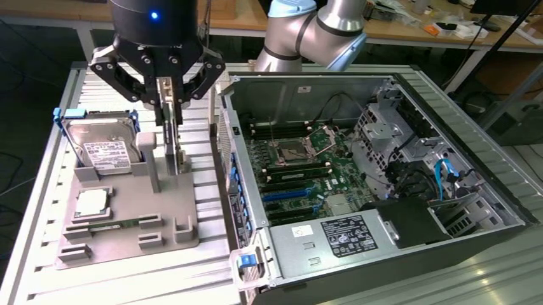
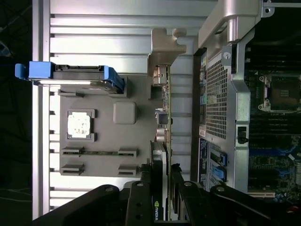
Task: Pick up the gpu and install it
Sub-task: 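Pick up the gpu and move the gpu toward the slot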
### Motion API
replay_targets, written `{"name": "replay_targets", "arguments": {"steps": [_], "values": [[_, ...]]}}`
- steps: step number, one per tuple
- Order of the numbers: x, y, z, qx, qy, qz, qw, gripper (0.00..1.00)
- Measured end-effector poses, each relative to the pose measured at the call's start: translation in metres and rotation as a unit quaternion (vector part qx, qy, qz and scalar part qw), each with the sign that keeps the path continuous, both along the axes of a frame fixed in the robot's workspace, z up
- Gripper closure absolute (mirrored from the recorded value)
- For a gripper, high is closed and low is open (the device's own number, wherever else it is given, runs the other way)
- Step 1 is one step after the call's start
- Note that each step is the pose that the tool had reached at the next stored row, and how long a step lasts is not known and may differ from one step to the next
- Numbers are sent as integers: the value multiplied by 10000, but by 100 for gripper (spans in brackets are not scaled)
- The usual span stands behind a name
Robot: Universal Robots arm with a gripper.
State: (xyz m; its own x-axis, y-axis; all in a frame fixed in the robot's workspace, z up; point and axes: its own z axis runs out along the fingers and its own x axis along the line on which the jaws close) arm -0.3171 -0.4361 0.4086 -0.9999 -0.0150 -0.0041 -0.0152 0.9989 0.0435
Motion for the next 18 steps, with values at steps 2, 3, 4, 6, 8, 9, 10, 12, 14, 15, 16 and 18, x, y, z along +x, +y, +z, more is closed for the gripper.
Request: {"name": "replay_targets", "arguments": {"steps": [2,3,4,6,8,9,10,12,14,15,16,18], "values": [[0,0,56,0,0,0,10000,73],[0,0,84,0,0,0,10000,73],[0,0,129,0,0,0,10000,73],[1,0,206,0,0,-1,10000,73],[1,0,285,0,0,-2,10000,73],[1,0,326,0,0,-3,10000,73],[1,0,363,0,0,-3,10000,73],[1,0,417,0,0,-4,10000,73],[1,-1,424,1,-1,-5,10000,73],[6,0,425,0,0,-4,10000,73],[21,-1,426,0,0,-4,10000,73],[69,-1,426,0,1,-5,10000,73]]}}
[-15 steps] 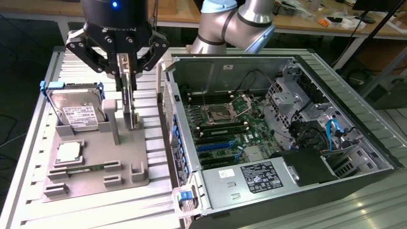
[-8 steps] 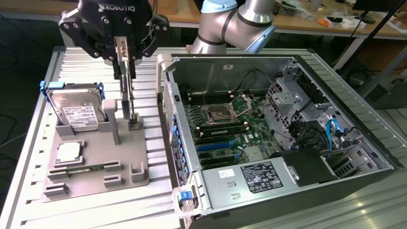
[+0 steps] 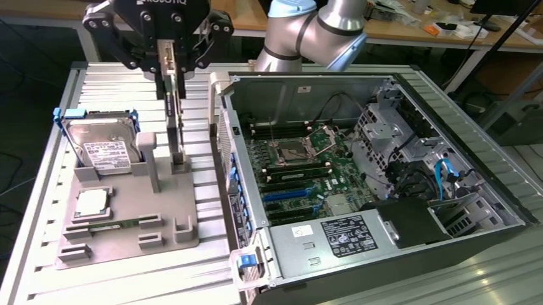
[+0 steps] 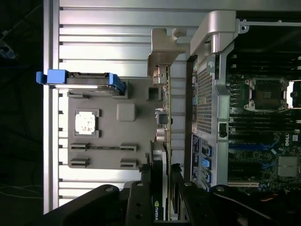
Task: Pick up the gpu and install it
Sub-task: 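Pick up the gpu and move the gpu toward the slot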
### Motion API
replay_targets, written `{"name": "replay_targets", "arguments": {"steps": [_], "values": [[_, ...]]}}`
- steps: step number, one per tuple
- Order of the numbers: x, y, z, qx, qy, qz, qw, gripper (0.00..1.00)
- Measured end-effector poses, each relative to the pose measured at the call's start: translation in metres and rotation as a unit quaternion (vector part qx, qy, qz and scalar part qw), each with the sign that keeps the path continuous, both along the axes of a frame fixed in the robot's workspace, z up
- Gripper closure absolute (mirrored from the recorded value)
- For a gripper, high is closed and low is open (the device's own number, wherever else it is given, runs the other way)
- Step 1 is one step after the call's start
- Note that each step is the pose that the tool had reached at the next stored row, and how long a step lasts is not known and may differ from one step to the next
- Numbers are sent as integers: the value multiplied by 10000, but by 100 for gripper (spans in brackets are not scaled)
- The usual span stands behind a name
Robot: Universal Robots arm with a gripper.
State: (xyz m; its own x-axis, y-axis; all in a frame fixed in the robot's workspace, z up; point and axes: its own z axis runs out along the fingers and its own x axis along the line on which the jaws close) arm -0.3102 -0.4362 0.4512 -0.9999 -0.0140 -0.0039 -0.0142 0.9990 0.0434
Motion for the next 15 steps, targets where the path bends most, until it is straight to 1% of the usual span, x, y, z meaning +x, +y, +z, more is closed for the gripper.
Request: {"name": "replay_targets", "arguments": {"steps": [5,9,15], "values": [[122,0,-3,0,-1,-2,10000,73],[203,0,-10,0,-8,-2,10000,73],[306,0,-18,0,-43,-3,10000,73]]}}
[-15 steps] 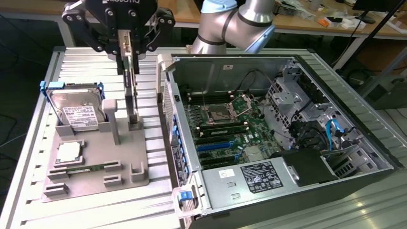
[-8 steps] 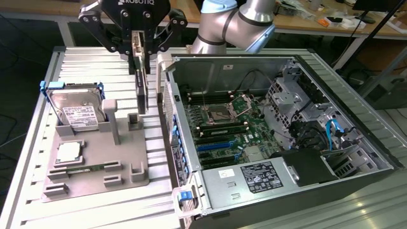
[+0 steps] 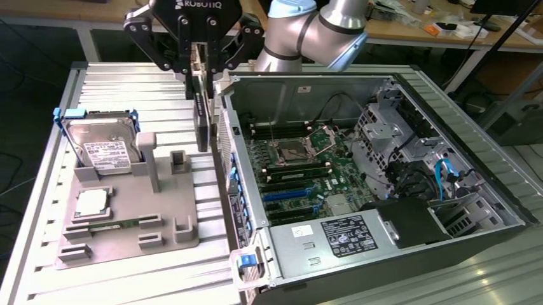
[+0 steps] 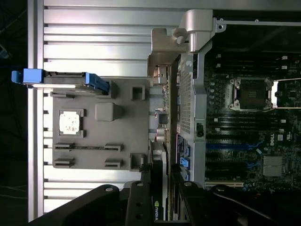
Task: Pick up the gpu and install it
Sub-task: 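Pick up the gpu and move the gpu toward the slot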
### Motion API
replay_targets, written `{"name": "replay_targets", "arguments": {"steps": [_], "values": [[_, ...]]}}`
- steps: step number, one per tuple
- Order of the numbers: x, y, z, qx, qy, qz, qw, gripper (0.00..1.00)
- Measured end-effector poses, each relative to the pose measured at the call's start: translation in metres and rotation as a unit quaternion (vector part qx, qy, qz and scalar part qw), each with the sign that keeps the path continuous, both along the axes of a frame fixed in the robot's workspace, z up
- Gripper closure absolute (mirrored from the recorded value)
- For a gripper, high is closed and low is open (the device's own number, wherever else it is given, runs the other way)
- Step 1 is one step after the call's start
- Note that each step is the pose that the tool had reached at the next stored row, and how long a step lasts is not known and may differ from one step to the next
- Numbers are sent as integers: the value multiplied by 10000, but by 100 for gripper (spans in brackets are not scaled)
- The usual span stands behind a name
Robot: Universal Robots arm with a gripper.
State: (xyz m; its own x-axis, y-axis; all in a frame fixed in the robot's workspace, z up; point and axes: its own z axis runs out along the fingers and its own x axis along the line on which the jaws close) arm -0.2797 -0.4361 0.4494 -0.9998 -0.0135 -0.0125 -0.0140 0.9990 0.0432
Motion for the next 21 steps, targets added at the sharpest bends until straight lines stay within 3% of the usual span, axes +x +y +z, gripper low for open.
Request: {"name": "replay_targets", "arguments": {"steps": [12,21], "values": [[193,0,-14,0,-92,0,10000,73],[434,0,-38,0,-114,0,9999,73]]}}
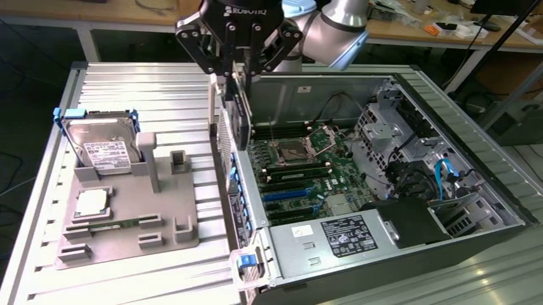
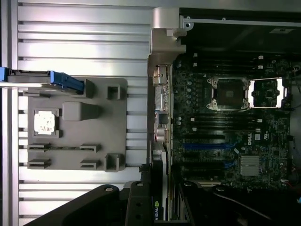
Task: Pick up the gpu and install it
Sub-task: 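Pick up the gpu and move the gpu toward the slot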
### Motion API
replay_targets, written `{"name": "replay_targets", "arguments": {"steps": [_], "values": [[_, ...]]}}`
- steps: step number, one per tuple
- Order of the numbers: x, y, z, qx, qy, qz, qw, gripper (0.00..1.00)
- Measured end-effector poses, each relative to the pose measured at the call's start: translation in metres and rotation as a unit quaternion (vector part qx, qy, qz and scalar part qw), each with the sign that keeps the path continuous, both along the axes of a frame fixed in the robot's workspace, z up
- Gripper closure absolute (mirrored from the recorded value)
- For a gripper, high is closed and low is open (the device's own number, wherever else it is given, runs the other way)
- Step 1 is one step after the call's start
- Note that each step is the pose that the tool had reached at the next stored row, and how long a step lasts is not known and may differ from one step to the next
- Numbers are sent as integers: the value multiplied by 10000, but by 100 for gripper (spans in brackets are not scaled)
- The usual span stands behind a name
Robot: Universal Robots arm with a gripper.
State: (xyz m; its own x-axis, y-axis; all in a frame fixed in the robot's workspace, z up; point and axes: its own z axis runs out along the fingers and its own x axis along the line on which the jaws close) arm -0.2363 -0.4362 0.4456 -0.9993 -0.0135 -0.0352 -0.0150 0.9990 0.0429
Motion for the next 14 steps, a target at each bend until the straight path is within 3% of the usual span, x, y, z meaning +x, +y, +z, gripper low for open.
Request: {"name": "replay_targets", "arguments": {"steps": [14], "values": [[634,0,-10,0,0,-1,10000,73]]}}
